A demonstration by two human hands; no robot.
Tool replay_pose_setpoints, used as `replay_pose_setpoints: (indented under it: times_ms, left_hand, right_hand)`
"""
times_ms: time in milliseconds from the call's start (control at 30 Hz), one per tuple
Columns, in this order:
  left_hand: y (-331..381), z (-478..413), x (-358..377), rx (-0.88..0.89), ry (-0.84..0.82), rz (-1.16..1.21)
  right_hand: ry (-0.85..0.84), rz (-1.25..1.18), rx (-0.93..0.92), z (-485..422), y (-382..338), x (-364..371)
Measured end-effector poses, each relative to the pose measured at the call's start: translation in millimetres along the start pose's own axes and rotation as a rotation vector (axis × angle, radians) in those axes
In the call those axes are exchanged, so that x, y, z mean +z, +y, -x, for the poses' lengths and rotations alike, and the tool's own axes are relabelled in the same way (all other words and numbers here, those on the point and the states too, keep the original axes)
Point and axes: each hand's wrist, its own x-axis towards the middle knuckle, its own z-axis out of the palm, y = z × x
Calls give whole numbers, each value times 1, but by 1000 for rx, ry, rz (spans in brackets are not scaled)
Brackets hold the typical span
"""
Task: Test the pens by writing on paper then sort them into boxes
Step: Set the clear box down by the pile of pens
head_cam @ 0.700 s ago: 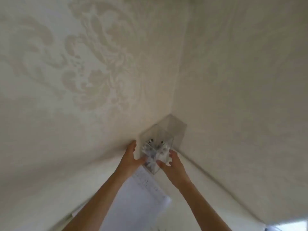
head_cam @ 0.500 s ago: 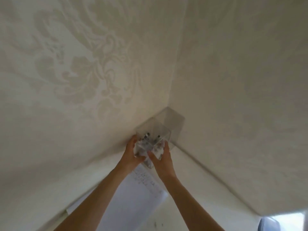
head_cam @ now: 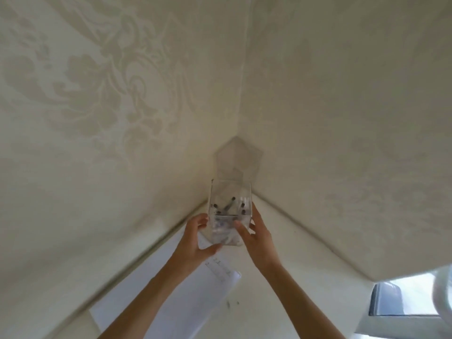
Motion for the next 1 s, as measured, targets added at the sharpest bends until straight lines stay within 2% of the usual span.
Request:
replay_pose_setpoints:
  times_ms: [167,267,400,533,633,767,900,1000]
  left_hand:
    - [7,-37,10,-86,-202,4]
    - [9,-50,14,-110,-173,-62]
    - [3,-51,24,-70,-180,50]
    - [20,-40,26,63,-67,-195]
    - [36,-34,22,159,-56,-337]
    - [59,-38,17,293,-29,-801]
    - [66,-39,25,218,-151,-1237]
    - [61,-39,36,138,-250,-1368]
  right_hand:
    - [-9,20,-8,7,9,-13]
    - [43,24,-29,10,12,-8]
    - [149,-86,-47,15,9,-11]
    - [200,-282,-51,21,-7,-39]
    - [204,-449,-21,24,-12,-62]
    - [265,-562,27,26,-7,-84]
    - [310,-477,63,30,18,-94]
    - [306,-408,90,33,34,-94]
